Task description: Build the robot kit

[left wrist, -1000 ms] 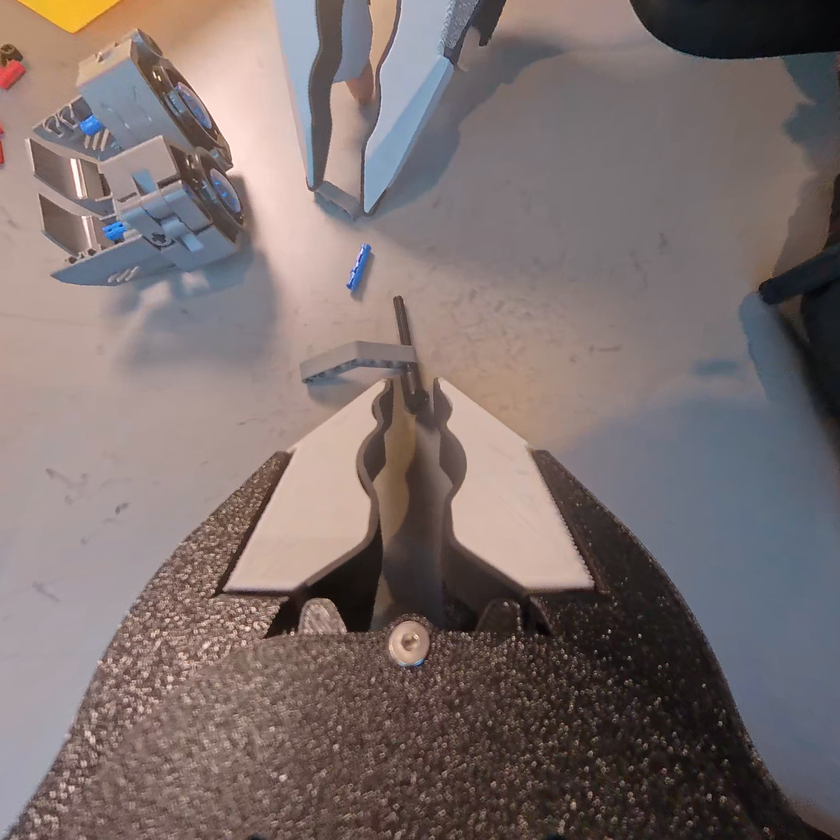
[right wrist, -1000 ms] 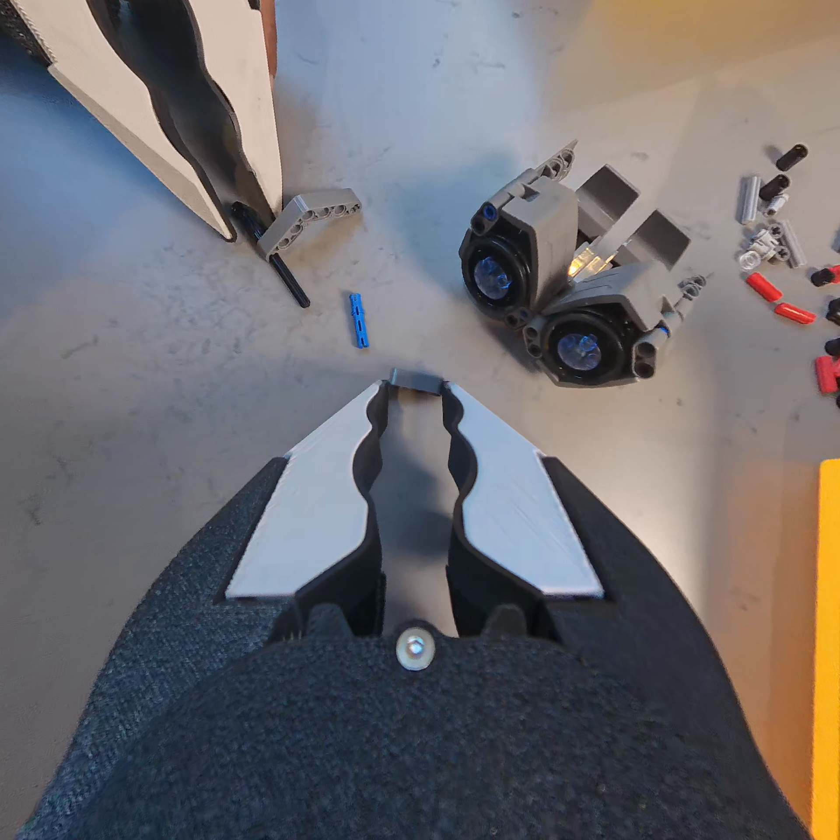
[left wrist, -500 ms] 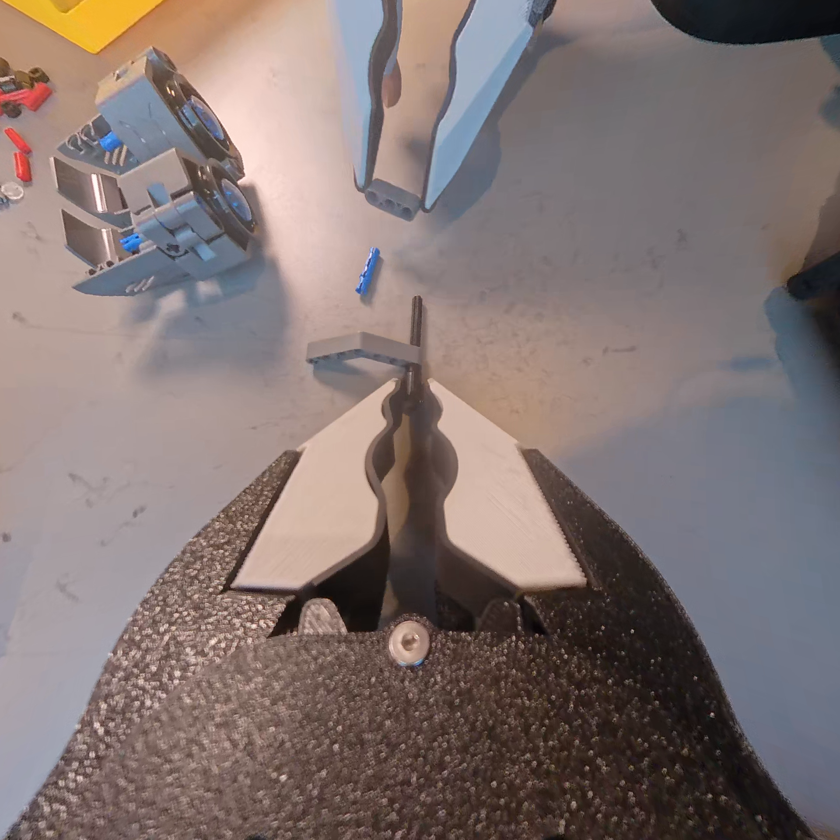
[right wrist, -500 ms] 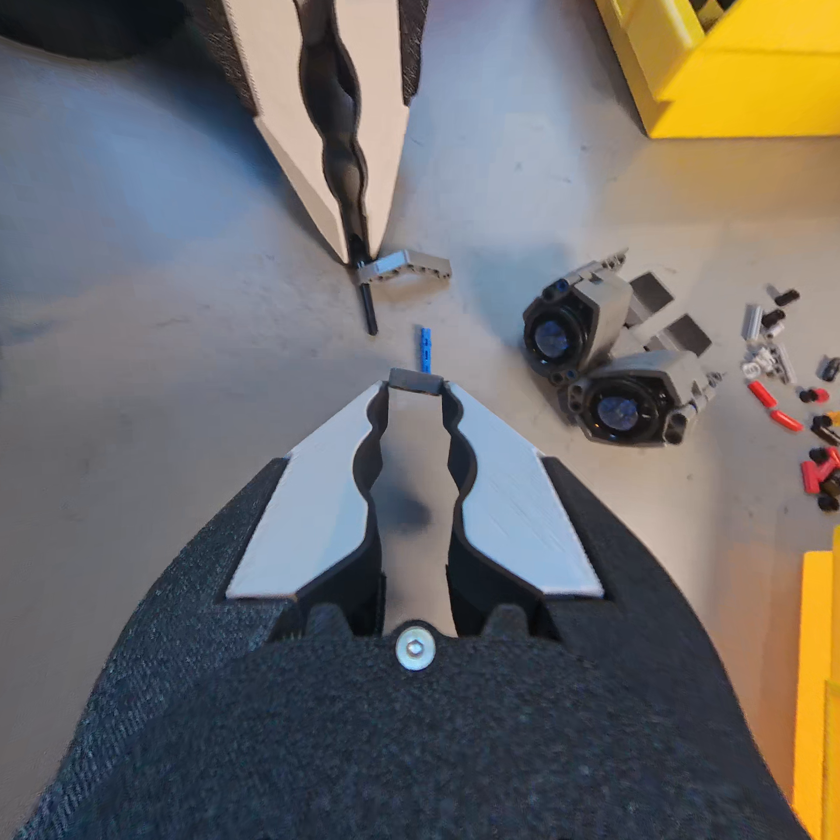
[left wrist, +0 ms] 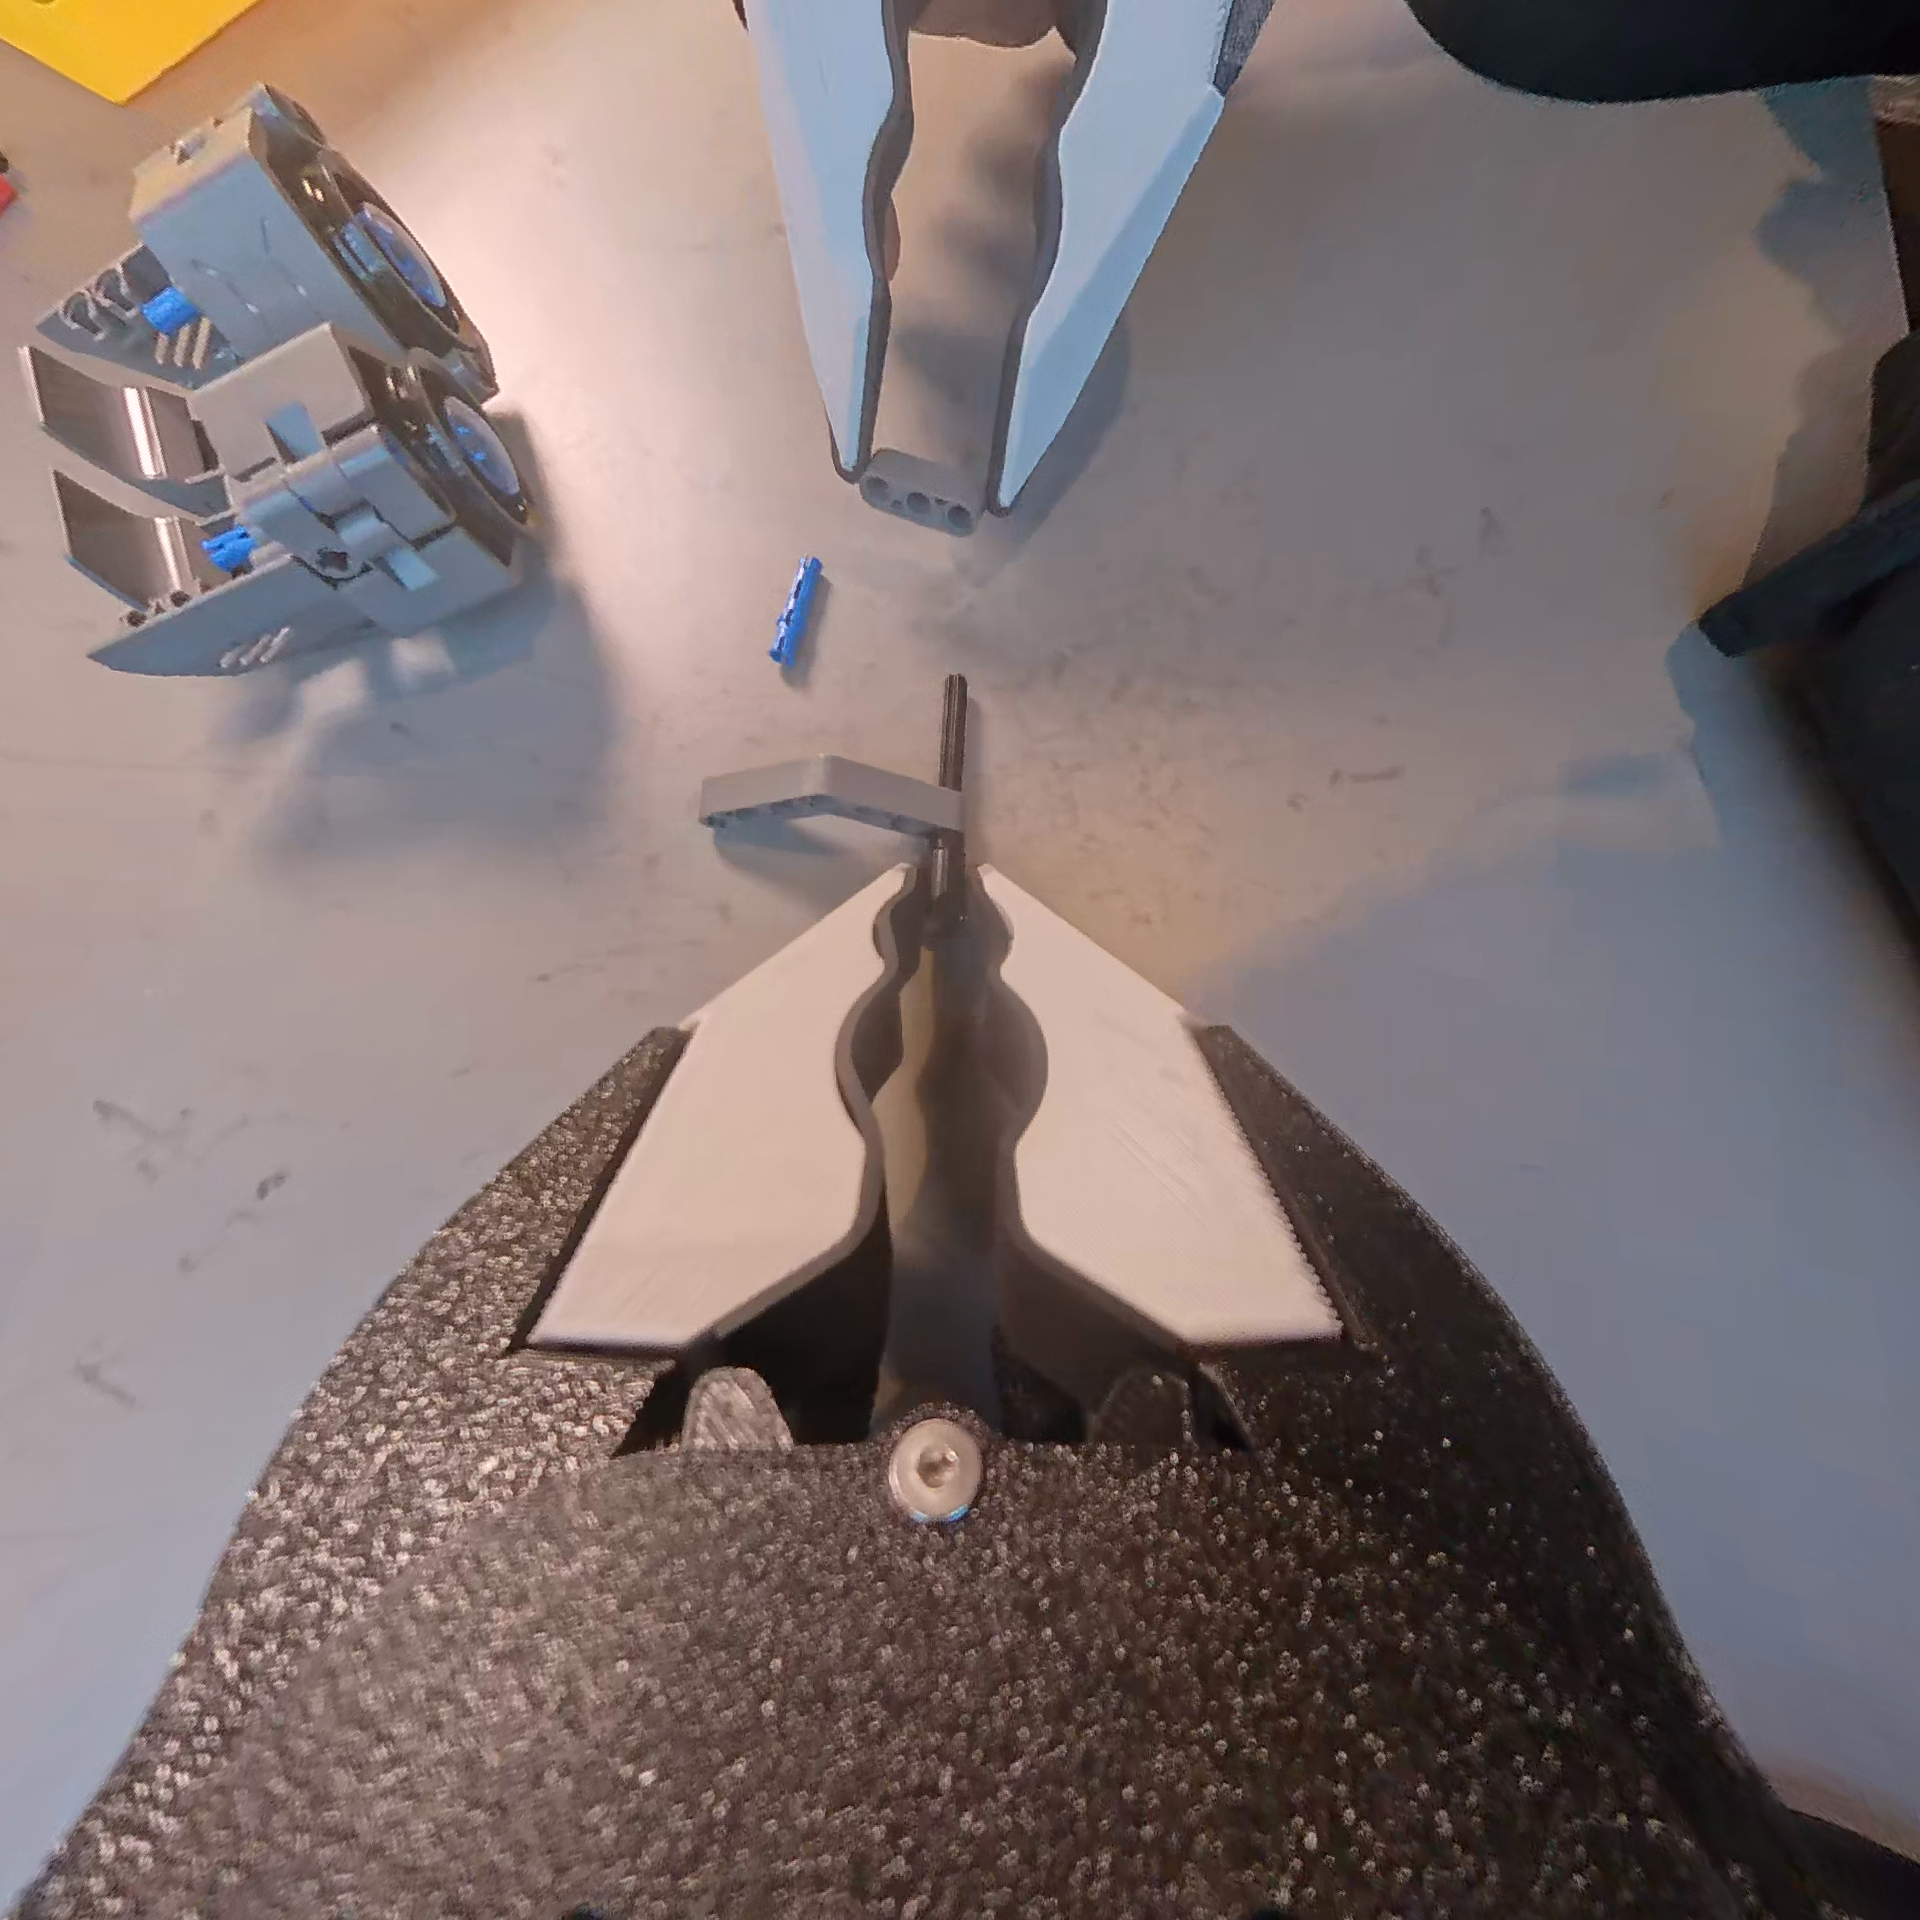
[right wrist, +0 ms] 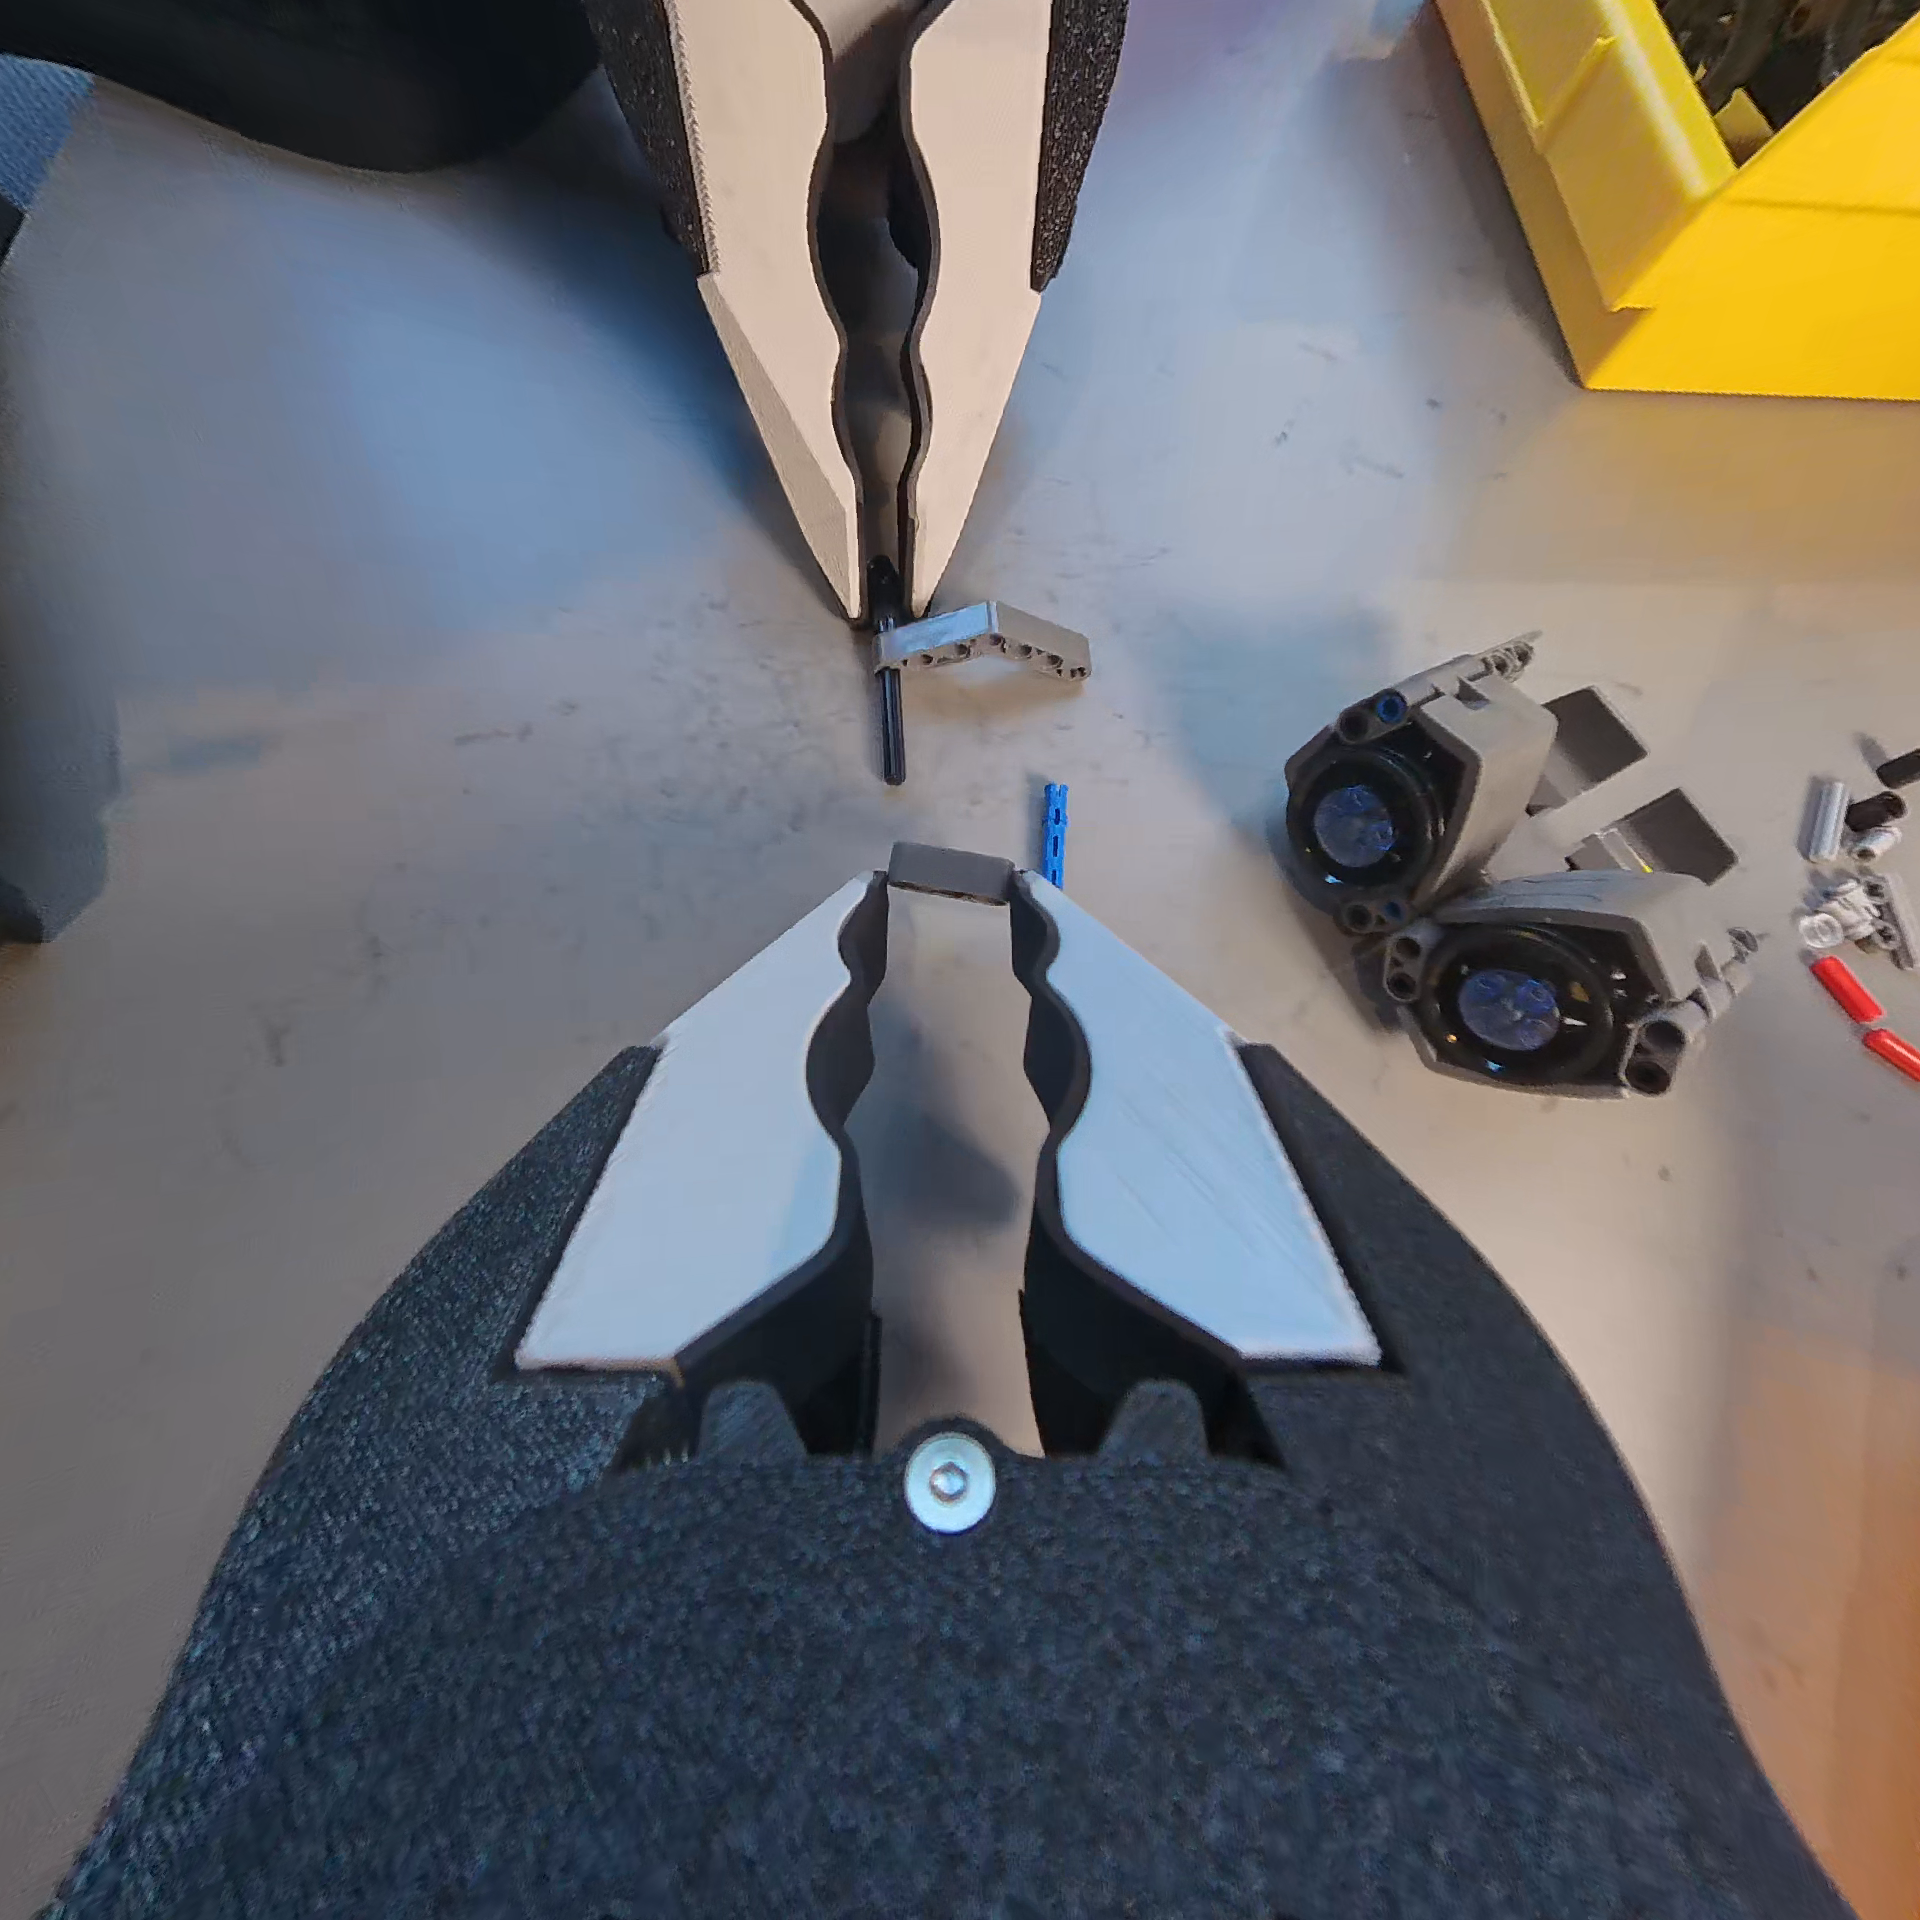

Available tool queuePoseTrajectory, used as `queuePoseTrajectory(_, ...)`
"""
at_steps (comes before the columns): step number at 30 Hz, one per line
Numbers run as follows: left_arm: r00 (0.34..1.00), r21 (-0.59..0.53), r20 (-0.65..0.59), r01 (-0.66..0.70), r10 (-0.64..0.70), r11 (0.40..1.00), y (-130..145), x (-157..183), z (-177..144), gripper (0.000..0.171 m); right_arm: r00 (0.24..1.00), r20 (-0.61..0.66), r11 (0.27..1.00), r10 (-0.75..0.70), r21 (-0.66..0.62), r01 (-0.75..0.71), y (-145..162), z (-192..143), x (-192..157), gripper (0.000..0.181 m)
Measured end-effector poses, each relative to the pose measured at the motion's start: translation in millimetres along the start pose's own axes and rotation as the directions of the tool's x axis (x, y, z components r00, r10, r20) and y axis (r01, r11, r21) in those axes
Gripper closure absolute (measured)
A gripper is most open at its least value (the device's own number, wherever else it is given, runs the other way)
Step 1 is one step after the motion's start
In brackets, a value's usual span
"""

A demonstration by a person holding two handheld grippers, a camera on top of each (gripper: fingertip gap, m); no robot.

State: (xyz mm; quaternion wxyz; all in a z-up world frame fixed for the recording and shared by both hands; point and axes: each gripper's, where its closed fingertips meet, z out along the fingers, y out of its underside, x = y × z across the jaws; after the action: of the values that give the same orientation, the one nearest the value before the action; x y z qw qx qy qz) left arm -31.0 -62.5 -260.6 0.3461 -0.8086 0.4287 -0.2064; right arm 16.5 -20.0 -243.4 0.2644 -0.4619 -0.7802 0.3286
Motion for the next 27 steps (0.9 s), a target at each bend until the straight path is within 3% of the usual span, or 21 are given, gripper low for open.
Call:
queuePoseTrajectory(7,1.0,0.0,-0.016,-0.007,0.007,1.0,1,2,-1,0.164,1.0,0.007,1.0,0.002,-0.001,-0.002,2,1,-1,0.159)
queuePoseTrajectory(19,1.0,-0.009,-0.015,-0.013,0.013,1.0,2,3,-2,0.164,0.997,-0.016,0.986,0.077,-0.15,-0.078,27,-6,6,0.159)
queuePoseTrajectory(27,1.0,-0.015,-0.01,-0.007,0.007,1.0,4,1,-6,0.158,0.99,0.002,0.986,0.143,-0.089,-0.142,16,-7,9,0.15)
